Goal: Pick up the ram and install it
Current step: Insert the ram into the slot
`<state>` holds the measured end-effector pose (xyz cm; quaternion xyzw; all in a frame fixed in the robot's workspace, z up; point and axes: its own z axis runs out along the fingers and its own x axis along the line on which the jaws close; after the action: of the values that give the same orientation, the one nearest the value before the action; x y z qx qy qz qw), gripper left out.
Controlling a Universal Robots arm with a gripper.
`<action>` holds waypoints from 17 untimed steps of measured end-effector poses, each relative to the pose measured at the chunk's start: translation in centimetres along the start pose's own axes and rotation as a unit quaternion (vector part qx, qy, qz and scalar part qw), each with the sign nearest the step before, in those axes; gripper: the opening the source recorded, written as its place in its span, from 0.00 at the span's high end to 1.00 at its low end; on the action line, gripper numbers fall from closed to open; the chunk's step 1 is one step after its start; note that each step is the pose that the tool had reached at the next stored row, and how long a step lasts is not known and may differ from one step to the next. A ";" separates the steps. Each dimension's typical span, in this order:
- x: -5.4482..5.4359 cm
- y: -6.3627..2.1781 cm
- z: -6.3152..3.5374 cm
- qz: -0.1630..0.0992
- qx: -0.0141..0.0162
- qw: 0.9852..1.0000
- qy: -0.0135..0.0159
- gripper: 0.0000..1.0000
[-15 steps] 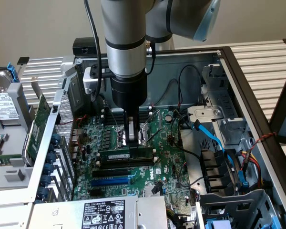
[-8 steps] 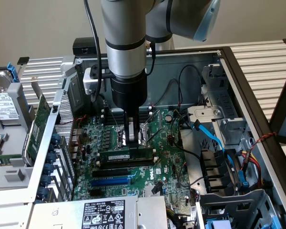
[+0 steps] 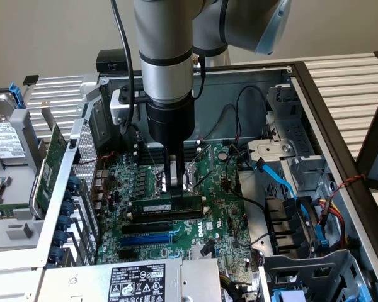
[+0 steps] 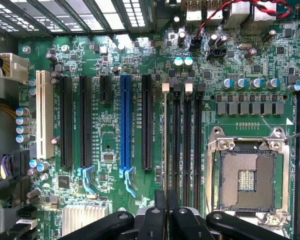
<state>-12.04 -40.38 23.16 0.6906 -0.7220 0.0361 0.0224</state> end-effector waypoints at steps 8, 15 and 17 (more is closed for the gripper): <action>-0.1 0.04 0.03 0.000 0.000 1.000 0.000 0.88; -0.1 0.05 0.15 -0.001 0.000 1.000 0.000 0.88; -0.1 0.05 0.19 -0.001 0.000 1.000 0.000 0.88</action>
<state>-12.08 -40.29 22.95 0.6917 -0.7209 0.0363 0.0225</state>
